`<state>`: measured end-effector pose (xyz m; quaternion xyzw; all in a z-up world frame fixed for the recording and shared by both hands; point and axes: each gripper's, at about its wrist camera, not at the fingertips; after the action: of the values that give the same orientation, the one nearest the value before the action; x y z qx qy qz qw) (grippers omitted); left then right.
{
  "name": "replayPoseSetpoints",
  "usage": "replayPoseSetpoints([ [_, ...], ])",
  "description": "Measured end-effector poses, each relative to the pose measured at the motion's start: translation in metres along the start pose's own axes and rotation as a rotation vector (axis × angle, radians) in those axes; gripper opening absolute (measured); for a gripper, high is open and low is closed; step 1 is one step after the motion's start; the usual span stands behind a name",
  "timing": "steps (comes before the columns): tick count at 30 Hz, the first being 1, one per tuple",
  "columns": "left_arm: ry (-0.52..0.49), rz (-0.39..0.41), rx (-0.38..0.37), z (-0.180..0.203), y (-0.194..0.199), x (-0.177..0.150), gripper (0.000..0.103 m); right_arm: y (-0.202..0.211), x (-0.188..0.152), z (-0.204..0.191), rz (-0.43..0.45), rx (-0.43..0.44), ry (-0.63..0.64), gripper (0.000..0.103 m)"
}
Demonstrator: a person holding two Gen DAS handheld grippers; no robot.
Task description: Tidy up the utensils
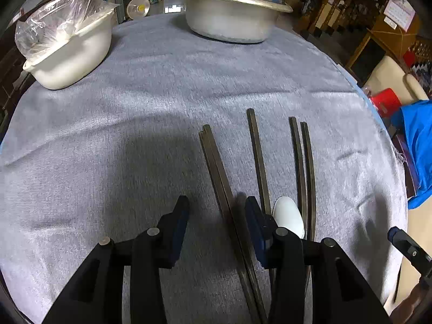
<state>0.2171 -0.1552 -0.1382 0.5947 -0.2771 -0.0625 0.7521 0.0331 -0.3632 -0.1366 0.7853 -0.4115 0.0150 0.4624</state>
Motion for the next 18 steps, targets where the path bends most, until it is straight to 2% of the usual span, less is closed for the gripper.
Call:
replayPoseSetpoints([
  [3, 0.012, 0.002, -0.019, -0.004, 0.000, 0.000, 0.044, 0.004, 0.000, 0.006, 0.009, -0.002, -0.012, 0.024],
  [11, 0.076, 0.011, -0.040, -0.031, 0.002, -0.001, 0.018, 0.009, 0.000, 0.016, 0.014, -0.005, -0.032, 0.024],
  [18, 0.106, -0.011, -0.025, -0.040, 0.008, -0.005, 0.018, 0.003, 0.004, 0.006, 0.000, -0.008, 0.002, 0.024],
])
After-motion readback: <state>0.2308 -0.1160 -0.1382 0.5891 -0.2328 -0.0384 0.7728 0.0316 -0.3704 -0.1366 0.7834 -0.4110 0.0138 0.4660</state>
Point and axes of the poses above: each gripper's, at about its wrist camera, not at the fingertips, and y roughly against the way its jaws point, z to its right, x to its top, and after that the axes turned 4 degrees about -z, right-handed
